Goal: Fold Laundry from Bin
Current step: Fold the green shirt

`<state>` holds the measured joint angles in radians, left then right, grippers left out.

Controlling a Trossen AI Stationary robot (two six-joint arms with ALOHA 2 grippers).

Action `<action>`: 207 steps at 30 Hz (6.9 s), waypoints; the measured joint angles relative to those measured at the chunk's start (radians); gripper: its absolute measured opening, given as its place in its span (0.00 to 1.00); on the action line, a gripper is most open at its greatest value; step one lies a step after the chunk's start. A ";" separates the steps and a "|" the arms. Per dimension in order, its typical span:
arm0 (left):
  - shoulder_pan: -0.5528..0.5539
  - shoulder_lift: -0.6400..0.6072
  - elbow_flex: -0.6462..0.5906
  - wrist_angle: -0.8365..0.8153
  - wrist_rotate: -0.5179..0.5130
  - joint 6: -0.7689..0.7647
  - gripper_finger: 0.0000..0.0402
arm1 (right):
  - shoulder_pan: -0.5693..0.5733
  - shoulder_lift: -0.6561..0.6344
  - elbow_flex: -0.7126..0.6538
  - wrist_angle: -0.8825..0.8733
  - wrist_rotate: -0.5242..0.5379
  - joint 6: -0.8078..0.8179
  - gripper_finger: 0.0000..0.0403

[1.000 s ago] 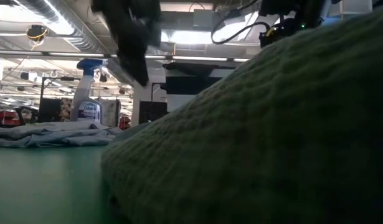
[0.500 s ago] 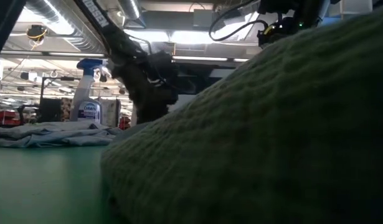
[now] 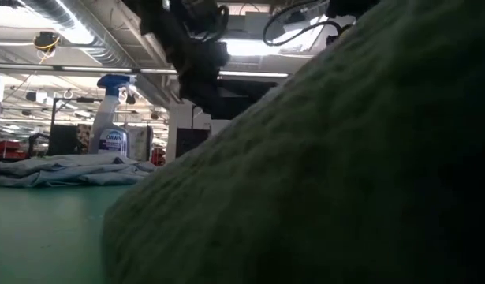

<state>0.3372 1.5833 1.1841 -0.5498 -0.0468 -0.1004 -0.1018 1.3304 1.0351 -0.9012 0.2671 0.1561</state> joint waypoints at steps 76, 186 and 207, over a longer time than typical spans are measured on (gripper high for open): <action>-0.039 0.049 -0.439 0.472 0.068 -0.129 0.40 | -0.335 0.409 0.019 0.600 -0.479 -0.018 0.44; 0.066 -0.340 -0.317 0.402 -0.129 0.039 0.00 | 0.088 -0.111 -0.092 0.302 0.067 -0.212 0.02; 0.012 -0.749 -0.315 0.877 0.038 -0.107 0.00 | 0.088 -0.306 0.517 0.457 0.281 -0.503 0.02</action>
<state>0.3497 0.8345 0.8688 0.3274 -0.0085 -0.2070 -0.0139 1.0240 1.5525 -0.4441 0.5479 -0.3473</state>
